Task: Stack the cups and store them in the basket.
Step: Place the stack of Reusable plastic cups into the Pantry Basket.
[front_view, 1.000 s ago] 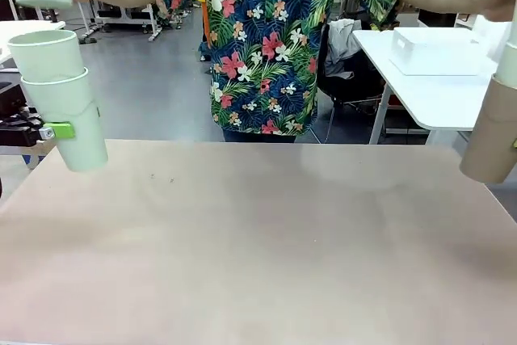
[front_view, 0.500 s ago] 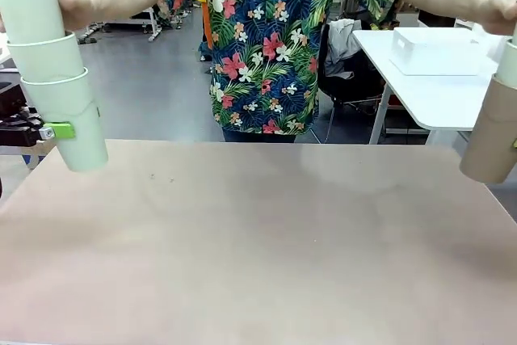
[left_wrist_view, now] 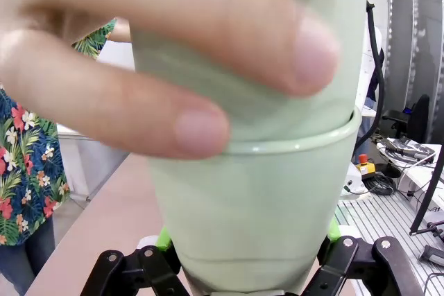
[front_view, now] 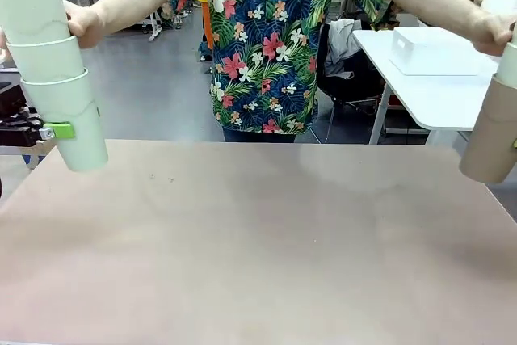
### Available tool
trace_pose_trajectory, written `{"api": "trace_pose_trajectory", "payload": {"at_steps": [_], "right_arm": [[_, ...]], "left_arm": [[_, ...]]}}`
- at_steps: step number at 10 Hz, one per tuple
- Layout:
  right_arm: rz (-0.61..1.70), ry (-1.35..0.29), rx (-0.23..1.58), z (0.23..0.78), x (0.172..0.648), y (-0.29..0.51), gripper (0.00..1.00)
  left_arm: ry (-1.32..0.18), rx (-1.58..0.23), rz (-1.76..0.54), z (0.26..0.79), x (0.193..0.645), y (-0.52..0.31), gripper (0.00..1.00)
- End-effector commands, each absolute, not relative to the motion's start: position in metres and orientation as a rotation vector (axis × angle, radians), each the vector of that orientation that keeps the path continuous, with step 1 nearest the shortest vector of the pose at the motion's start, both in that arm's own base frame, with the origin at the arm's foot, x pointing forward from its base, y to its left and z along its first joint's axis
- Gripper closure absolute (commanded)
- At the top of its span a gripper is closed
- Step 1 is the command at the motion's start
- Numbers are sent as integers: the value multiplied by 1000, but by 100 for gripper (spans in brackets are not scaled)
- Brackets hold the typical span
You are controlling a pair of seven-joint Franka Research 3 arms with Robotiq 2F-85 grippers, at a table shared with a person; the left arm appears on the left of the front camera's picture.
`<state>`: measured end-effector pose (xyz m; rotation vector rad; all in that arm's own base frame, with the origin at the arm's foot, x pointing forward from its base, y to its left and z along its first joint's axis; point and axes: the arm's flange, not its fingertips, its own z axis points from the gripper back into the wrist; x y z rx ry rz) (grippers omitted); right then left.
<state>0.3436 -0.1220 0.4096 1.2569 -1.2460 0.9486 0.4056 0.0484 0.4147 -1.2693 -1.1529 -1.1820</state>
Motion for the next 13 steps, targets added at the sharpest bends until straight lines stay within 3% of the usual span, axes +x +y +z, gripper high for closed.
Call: {"api": "trace_pose_trajectory", "payload": {"at_steps": [1,13], "right_arm": [[962,-1255,1247,411,344,-121,14],[962,-1255,1247,411,344,-121,14]], "left_arm": [[-1157,-1271,-1183,418,405,48,13],[-1157,-1271,-1183,418,405,48,13]]}}
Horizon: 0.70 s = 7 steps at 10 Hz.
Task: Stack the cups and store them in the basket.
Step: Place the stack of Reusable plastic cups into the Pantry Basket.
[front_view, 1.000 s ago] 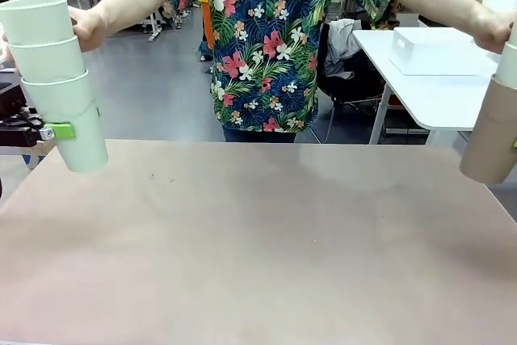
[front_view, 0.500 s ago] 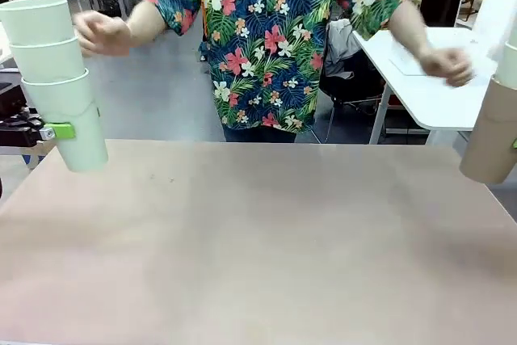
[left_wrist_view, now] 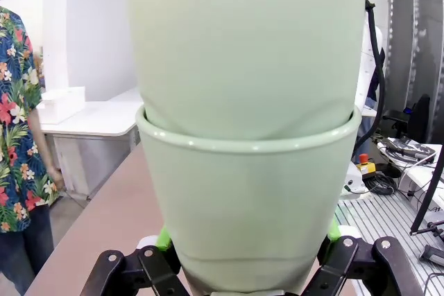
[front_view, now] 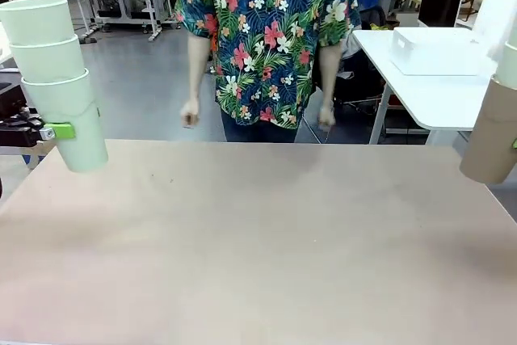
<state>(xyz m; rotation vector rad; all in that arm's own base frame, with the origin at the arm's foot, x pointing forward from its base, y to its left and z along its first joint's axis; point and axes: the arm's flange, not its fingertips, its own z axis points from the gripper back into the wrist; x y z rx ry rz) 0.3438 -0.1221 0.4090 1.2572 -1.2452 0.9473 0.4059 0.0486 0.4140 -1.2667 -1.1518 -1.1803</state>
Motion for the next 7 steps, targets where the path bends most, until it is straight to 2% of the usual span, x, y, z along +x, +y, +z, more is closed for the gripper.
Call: {"api": "trace_pose_trajectory", "payload": {"at_steps": [1,7], "right_arm": [[962,-1255,1247,411,344,-121,14],[962,-1255,1247,411,344,-121,14]], "left_arm": [[-1157,-1271,-1183,418,405,48,13],[-1157,-1271,-1183,418,405,48,13]]}}
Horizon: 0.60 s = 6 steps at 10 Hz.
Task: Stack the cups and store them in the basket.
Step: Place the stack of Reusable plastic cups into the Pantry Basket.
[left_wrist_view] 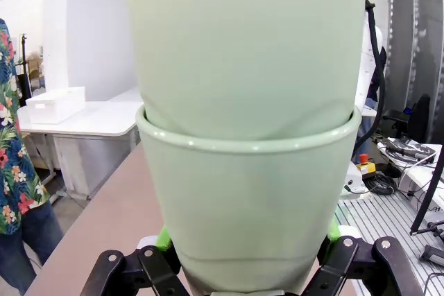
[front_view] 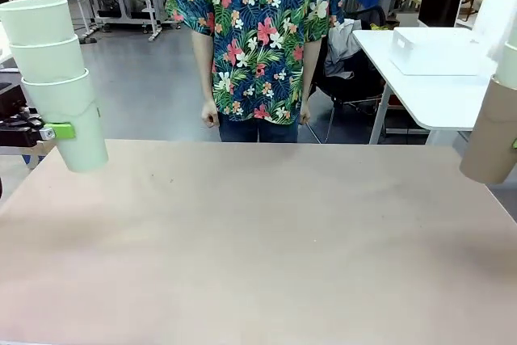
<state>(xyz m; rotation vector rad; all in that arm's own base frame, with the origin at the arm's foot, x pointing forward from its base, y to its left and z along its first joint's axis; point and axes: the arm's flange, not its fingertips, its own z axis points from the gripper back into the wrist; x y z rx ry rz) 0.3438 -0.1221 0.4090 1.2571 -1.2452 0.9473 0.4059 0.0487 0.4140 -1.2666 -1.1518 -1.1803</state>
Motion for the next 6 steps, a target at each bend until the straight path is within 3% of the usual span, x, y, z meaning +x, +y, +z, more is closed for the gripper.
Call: {"api": "trace_pose_trajectory", "payload": {"at_steps": [1,6], "right_arm": [[962,-1255,1247,411,344,-121,14],[962,-1255,1247,411,344,-121,14]], "left_arm": [[-1157,-1271,-1183,418,405,48,13],[-1157,-1271,-1183,418,405,48,13]]}}
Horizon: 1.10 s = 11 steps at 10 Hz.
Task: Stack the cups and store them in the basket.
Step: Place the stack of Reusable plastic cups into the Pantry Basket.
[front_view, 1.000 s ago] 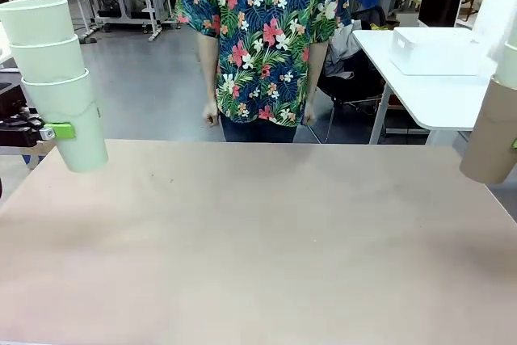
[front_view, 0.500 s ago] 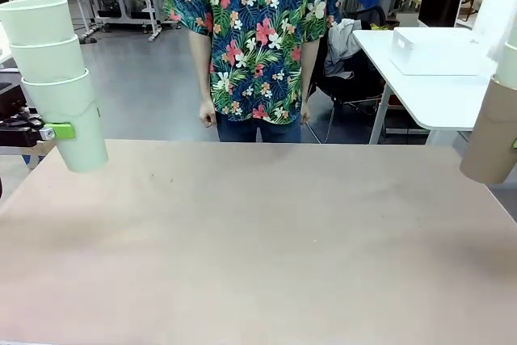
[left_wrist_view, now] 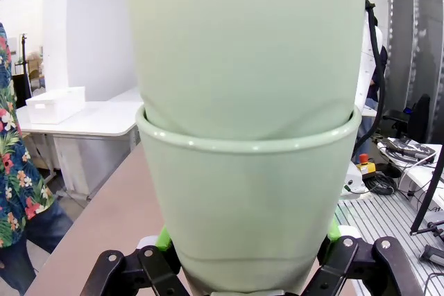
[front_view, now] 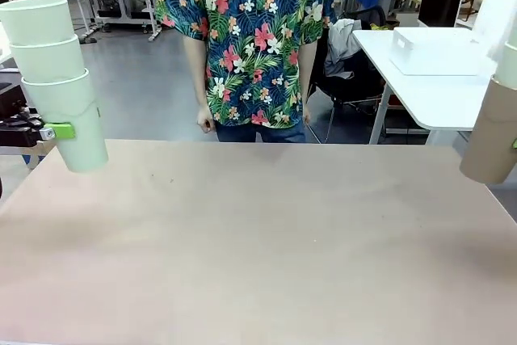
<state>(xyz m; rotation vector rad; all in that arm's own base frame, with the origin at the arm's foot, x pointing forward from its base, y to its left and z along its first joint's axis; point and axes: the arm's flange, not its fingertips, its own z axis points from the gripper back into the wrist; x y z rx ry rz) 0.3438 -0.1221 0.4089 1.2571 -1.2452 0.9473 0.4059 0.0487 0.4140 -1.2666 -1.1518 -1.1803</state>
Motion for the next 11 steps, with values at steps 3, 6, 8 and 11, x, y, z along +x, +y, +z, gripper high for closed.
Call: {"api": "trace_pose_trajectory", "payload": {"at_steps": [3,6,8,11], "right_arm": [[962,-1255,1247,411,344,-121,14],[962,-1255,1247,411,344,-121,14],[962,-1255,1247,411,344,-121,14],[962,-1255,1247,411,344,-121,14]], "left_arm": [[-1157,-1271,-1183,418,405,48,13],[-1157,-1271,-1183,418,405,48,13],[-1157,-1271,-1183,418,405,48,13],[-1157,-1271,-1183,418,405,48,13]]}}
